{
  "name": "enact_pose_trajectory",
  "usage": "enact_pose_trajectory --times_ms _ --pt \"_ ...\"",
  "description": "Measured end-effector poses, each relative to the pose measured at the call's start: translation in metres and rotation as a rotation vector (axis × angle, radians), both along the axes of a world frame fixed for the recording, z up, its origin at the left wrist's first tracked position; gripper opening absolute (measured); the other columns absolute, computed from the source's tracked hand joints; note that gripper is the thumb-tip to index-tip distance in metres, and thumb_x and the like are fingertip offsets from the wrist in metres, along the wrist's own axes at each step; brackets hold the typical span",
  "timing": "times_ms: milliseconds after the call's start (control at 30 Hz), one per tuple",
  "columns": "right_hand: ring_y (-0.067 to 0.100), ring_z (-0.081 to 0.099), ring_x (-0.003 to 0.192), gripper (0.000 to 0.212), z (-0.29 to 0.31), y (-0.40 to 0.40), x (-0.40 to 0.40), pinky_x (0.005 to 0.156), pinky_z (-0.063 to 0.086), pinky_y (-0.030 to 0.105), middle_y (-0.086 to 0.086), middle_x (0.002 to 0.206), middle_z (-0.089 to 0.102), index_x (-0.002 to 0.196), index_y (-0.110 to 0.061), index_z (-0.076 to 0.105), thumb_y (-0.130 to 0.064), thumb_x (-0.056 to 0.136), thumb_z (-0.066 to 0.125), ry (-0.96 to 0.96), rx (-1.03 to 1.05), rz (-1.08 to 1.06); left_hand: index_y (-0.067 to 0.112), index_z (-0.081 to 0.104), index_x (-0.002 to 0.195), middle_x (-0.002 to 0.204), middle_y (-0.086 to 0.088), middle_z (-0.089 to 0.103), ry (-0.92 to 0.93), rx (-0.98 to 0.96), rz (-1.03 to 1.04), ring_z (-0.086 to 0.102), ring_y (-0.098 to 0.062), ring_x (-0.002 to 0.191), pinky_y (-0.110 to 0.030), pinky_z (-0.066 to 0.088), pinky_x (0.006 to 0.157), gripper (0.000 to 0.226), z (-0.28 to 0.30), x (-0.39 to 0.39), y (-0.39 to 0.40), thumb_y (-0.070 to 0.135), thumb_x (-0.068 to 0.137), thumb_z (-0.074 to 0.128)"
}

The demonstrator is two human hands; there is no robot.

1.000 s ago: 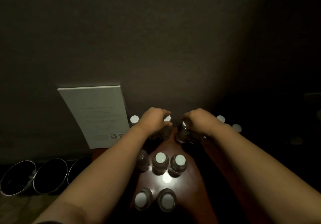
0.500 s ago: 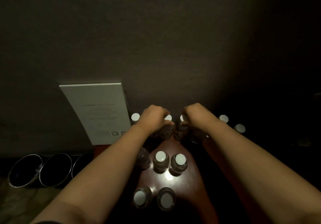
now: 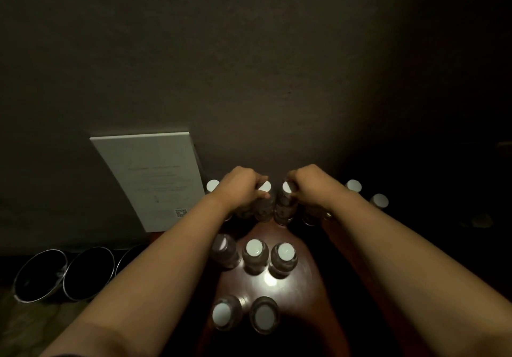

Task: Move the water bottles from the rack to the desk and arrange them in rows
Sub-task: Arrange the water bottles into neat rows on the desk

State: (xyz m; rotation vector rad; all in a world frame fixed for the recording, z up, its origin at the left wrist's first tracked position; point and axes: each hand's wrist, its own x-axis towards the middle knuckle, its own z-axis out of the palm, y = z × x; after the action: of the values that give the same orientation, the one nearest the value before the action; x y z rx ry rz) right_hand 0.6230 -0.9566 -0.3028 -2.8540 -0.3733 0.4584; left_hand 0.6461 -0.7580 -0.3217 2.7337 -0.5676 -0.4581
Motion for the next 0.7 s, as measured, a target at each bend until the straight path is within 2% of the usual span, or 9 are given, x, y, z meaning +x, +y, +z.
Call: enact_pose_trajectory --times_ms 133,300,400,467,500,700 --pt "0.028 0.064 0.094 0.026 0.0001 0.0008 0.001 0.081 0.054 0.037 0.01 0.101 0.068 0.109 -0.012 0.065 -0.023 0.086 0.064 0.009 -0.009 -0.041 0.013 0.071 0.115 0.13 0.007 0.064 0.015 -0.013 -0.002 0.06 -0.016 0.118 -0.032 0.049 0.096 0.044 0.0006 0.0013 -0.0002 0.042 0.082 0.075" --pt "0.028 0.064 0.092 0.023 -0.0057 0.0002 0.0001 0.08 0.055 0.041 0.008 0.1 0.067 0.106 -0.015 0.063 -0.024 0.084 0.064 0.014 -0.02 -0.046 0.016 0.069 0.12 0.131 0.009 0.064 0.026 -0.016 0.003 0.059 -0.015 0.12 -0.032 0.048 0.097 0.045 0.0021 0.001 -0.0003 0.041 0.083 0.074" --pt "0.028 0.064 0.089 0.015 -0.006 -0.0019 -0.0006 0.074 0.053 0.035 0.006 0.093 0.066 0.097 -0.015 0.062 -0.023 0.084 0.063 0.003 -0.014 -0.028 0.016 0.068 0.121 0.131 0.008 0.064 0.027 -0.015 0.002 0.059 -0.015 0.119 -0.032 0.048 0.098 0.045 0.003 -0.0003 -0.0005 0.04 0.084 0.074" --pt "0.027 0.063 0.083 0.005 -0.0047 -0.0038 0.0003 0.066 0.045 0.031 0.003 0.083 0.062 0.082 -0.021 0.056 -0.021 0.084 0.061 0.011 -0.009 -0.02 0.018 0.07 0.119 0.125 0.005 0.068 0.044 -0.029 0.019 0.062 -0.016 0.114 -0.036 0.049 0.097 0.043 0.0033 -0.0004 -0.001 0.04 0.083 0.075" --pt "0.028 0.063 0.081 0.008 -0.0042 -0.0042 0.0004 0.064 0.042 0.03 0.003 0.08 0.06 0.079 -0.022 0.054 -0.019 0.084 0.059 0.014 0.001 -0.016 0.02 0.07 0.118 0.121 0.003 0.069 0.053 -0.037 0.032 0.063 -0.017 0.111 -0.038 0.05 0.096 0.041 0.003 -0.0003 -0.0013 0.04 0.082 0.075" --pt "0.029 0.063 0.085 0.007 -0.0011 -0.0036 -0.0013 0.068 0.046 0.032 0.008 0.089 0.067 0.087 -0.016 0.062 -0.015 0.087 0.055 0.013 0.023 0.021 0.021 0.069 0.117 0.103 0.001 0.071 -0.011 0.014 0.036 0.064 -0.02 0.098 -0.035 0.052 0.083 0.039 0.0075 -0.0027 -0.0093 0.039 0.083 0.072"
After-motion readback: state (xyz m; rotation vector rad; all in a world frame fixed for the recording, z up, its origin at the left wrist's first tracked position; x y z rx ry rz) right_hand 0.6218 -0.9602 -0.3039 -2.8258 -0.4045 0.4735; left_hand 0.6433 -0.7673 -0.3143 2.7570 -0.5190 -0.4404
